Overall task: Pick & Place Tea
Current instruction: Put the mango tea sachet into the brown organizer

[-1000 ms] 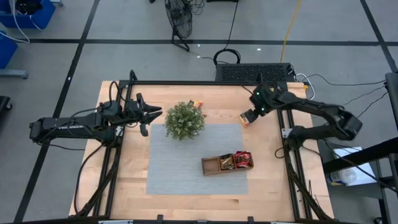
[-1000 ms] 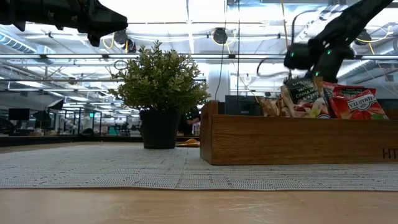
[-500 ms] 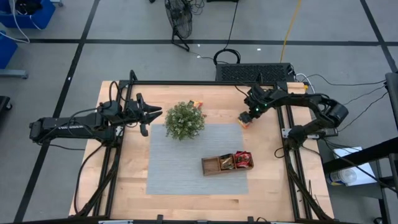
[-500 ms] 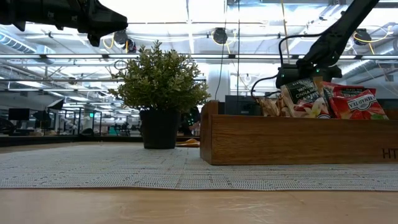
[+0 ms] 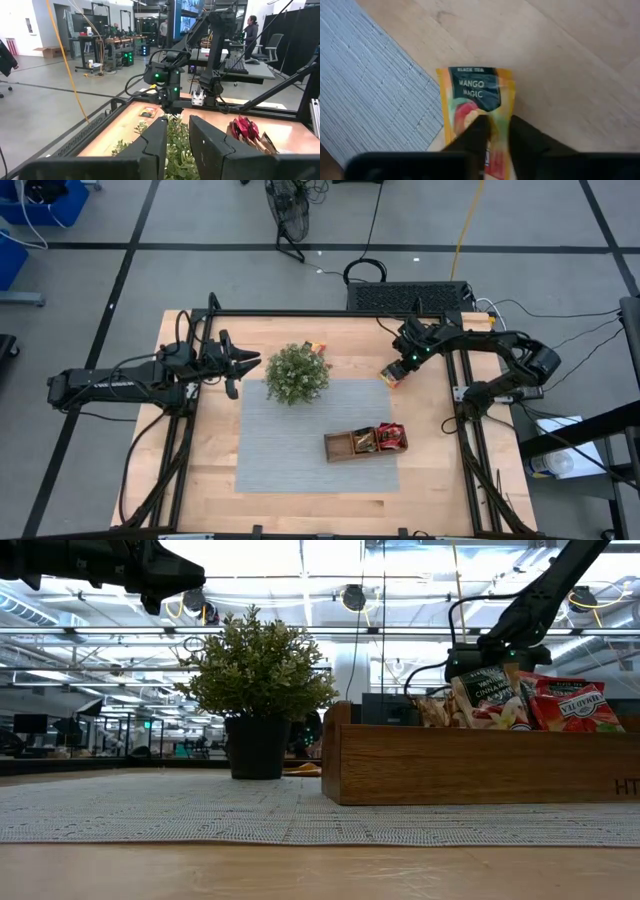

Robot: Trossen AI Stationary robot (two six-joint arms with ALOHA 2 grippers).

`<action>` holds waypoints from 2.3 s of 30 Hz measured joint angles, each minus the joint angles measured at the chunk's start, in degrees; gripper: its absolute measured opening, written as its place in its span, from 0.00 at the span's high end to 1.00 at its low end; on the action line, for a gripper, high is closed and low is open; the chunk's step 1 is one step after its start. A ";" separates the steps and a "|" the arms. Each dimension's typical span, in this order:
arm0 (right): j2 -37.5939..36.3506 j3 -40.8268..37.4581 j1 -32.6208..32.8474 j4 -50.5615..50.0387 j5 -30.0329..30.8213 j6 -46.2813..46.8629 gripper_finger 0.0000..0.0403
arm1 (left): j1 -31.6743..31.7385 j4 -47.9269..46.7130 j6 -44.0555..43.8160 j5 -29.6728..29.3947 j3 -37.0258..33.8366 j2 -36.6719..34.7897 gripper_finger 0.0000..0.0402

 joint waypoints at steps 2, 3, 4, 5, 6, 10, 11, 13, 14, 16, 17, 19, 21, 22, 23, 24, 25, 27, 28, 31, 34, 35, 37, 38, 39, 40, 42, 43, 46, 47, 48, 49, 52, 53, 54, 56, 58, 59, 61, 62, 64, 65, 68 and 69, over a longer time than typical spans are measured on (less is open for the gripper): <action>0.00 0.00 0.00 0.27 0.00 -1.35 0.94 | -0.02 0.00 0.01 0.02 0.00 0.00 0.78; 0.00 0.00 0.11 0.70 0.02 -2.17 0.97 | 0.00 0.00 0.00 -0.01 0.00 0.00 0.78; -0.04 0.00 0.30 1.24 0.07 -2.79 0.98 | 0.00 0.00 0.02 0.01 0.00 0.00 0.78; -0.30 0.00 0.49 1.80 0.13 -3.15 0.98 | -0.01 0.00 0.02 0.01 0.00 0.00 0.78; -0.86 0.00 0.76 2.38 0.12 -3.49 0.98 | -0.02 0.00 0.01 0.02 0.00 0.00 0.78; -5.24 0.00 3.13 6.94 0.24 -3.91 1.00 | -0.02 0.00 0.02 0.02 0.00 0.00 0.78; -7.00 0.00 4.11 8.16 0.20 -4.09 1.00 | 0.00 -0.01 0.01 -0.01 0.00 -0.01 0.78; -10.61 0.00 7.05 11.04 0.32 -4.07 1.00 | -0.01 0.00 0.02 0.02 0.00 0.00 0.78; -12.48 0.00 8.95 12.23 0.44 -3.68 1.00 | -0.02 0.00 0.02 0.02 0.00 0.00 0.78; -15.96 0.00 13.76 15.09 1.59 -3.34 1.00 | 0.00 0.00 0.02 0.00 0.00 -0.01 0.78; -17.43 0.00 16.50 16.35 3.26 -3.04 1.00 | -0.02 0.00 0.02 0.02 0.00 0.00 0.78; -19.83 0.00 22.62 18.07 7.13 -2.41 1.00 | 0.00 0.00 0.02 0.00 0.00 0.00 0.78; -21.06 -0.02 29.07 20.21 11.47 -2.55 1.00 | -0.02 0.00 0.02 0.02 0.00 0.00 0.78; -21.31 -0.27 32.54 21.84 13.97 -2.58 1.00 | 0.00 0.00 0.02 0.02 0.00 0.00 0.78; -21.38 -0.59 35.85 23.61 16.54 -2.54 1.00 | 0.00 -0.02 0.02 0.01 0.00 0.00 0.78; -21.20 -1.01 39.14 25.36 18.67 -2.60 1.00 | 0.00 0.00 0.02 0.02 0.00 -0.01 0.78; -20.69 -1.39 42.30 27.26 21.04 -2.84 1.00 | 0.00 -0.01 0.02 0.02 0.00 -0.01 0.78; -19.31 -1.93 48.55 30.71 26.49 -3.35 1.00 | -0.01 -0.01 0.02 0.02 0.00 -0.01 0.78; -18.43 -1.95 51.66 32.00 29.73 -3.56 1.00 | -0.01 -0.02 0.00 0.02 0.00 0.00 0.78; -15.36 -1.95 59.88 36.69 39.16 -3.87 1.00 | -0.02 -0.01 0.02 0.02 0.00 -0.01 0.78; -10.91 -1.91 66.08 42.37 46.02 -3.91 1.00 | -0.01 -0.01 0.01 0.02 0.00 0.00 0.78; -9.33 -1.85 67.75 44.01 48.11 -3.90 1.00 | -0.01 0.00 0.02 0.02 0.00 -0.01 0.78; -6.05 -1.20 70.24 47.77 51.90 -3.66 1.00 | 0.00 -0.01 0.02 0.02 0.00 -0.02 0.78; -4.27 -0.78 71.32 49.17 54.01 -3.33 1.00 | -0.02 -0.02 0.02 0.02 0.00 0.00 0.78; -2.51 -0.35 72.32 50.13 56.56 -3.15 1.00 | -0.01 -0.02 0.02 0.01 0.00 -0.02 0.78; -0.58 0.21 73.20 50.95 59.40 -3.13 1.00 | 0.00 0.00 0.02 0.02 0.01 -0.02 0.78; 3.32 1.70 74.53 52.04 64.60 -3.45 1.00 | 0.00 -0.02 0.02 0.02 0.02 -0.02 0.78; 5.13 2.66 74.95 52.78 66.94 -3.51 1.00 | -0.01 -0.02 0.02 0.02 0.00 -0.02 0.78; 10.39 6.14 75.61 54.59 70.42 -3.93 1.00 | -0.01 -0.02 0.02 0.02 0.00 -0.02 0.78; 12.15 7.34 75.86 54.51 71.14 -4.05 1.00 | 0.00 -0.02 0.02 0.02 0.00 -0.02 0.78; 13.83 8.56 76.04 54.34 71.62 -4.11 1.00 | 0.00 -0.02 0.02 0.02 0.02 -0.02 0.78; 15.26 9.66 76.29 54.25 72.33 -4.33 1.00 | 0.00 -0.02 0.02 0.02 0.00 -0.02 0.78; 18.49 12.65 76.98 54.16 74.11 -4.94 1.00 | 0.00 -0.02 0.02 0.02 0.00 -0.02 0.78; 19.19 13.45 77.26 53.38 75.69 -4.96 1.00 | -0.01 -0.02 0.02 0.02 0.00 -0.02 0.78; 19.80 14.21 77.50 52.75 77.19 -4.94 1.00 | 0.00 -0.02 0.02 0.01 0.00 -0.02 0.78; 20.19 14.88 78.09 51.61 79.27 -4.93 1.00 | -0.01 -0.02 0.02 0.02 0.00 -0.02 0.78; 20.15 15.15 78.53 50.88 80.13 -3.72 1.00 | 0.00 -0.02 0.02 0.02 0.00 -0.02 0.78; 20.11 15.22 78.59 50.49 80.11 -2.75 1.00 | 0.00 -0.02 0.02 0.02 0.00 -0.02 0.78; 19.88 15.21 78.93 48.82 80.07 -0.70 1.00 | -0.01 -0.02 0.02 0.02 0.00 -0.02 0.78; 19.87 15.21 78.94 48.23 79.82 0.40 1.00 | -0.01 -0.02 0.02 0.02 0.00 -0.02 0.78; 19.82 15.21 78.93 45.74 79.80 3.23 1.00 | -0.01 -0.02 0.02 0.02 0.00 -0.02 0.78; 19.82 15.21 78.89 44.54 79.78 4.66 1.00 | -0.01 -0.02 0.01 0.01 0.00 -0.02 0.78; 19.82 15.21 78.88 41.62 79.62 8.13 1.00 | 0.00 -0.02 0.02 0.02 0.00 -0.02 0.78; 19.82 15.21 78.88 41.10 79.47 8.82 1.00 | 0.00 -0.02 0.02 0.02 0.00 -0.02 0.78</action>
